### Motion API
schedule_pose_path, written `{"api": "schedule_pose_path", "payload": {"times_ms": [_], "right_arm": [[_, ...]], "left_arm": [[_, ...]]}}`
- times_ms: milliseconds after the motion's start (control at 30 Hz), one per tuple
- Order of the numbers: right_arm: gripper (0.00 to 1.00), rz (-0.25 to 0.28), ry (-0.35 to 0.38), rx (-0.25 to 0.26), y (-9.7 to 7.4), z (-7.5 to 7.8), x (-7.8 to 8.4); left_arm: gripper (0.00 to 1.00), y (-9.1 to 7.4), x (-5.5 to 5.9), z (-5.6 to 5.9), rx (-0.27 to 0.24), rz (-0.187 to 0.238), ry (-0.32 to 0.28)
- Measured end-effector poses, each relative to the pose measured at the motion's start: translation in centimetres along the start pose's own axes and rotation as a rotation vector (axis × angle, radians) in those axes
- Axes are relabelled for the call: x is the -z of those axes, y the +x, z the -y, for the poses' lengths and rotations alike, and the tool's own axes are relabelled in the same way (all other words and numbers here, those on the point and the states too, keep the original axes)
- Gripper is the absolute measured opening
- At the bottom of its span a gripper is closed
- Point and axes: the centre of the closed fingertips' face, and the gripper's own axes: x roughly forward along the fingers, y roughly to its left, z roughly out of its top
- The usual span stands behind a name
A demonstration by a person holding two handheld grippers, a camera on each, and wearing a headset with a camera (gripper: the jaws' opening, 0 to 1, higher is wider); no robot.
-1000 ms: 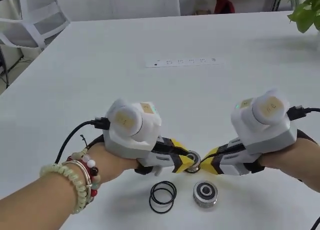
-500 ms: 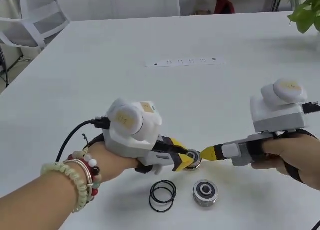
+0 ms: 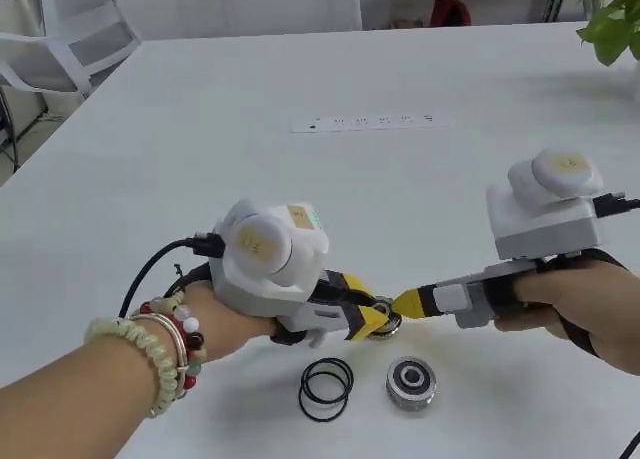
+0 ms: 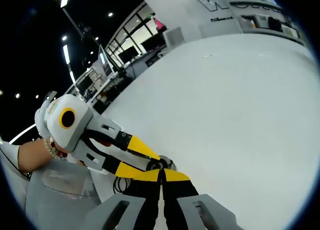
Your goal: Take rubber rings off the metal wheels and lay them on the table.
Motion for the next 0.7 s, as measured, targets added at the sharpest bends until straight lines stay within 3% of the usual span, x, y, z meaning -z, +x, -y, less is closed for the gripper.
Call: {"api": "schedule_pose_path", "payload": {"times_ms": [500, 600, 700], "right_arm": [[0.00, 0.029, -0.032, -0.077, 0.1, -1.6, -0.6], [0.00, 0.032, -0.021, -0.037, -0.2, -0.8, -0.7], [0.00, 0.024, -0.018, -0.033, -0.2, -0.5, -0.4]], "left_arm": [[0.13, -0.1, 0.0, 0.1, -0.006, 0.027, -0.021], [0.13, -0.1, 0.0, 0.1, -0.010, 0.025, -0.025], [0.14, -0.1, 0.0, 0.2, -0.007, 0.005, -0.018]]}}
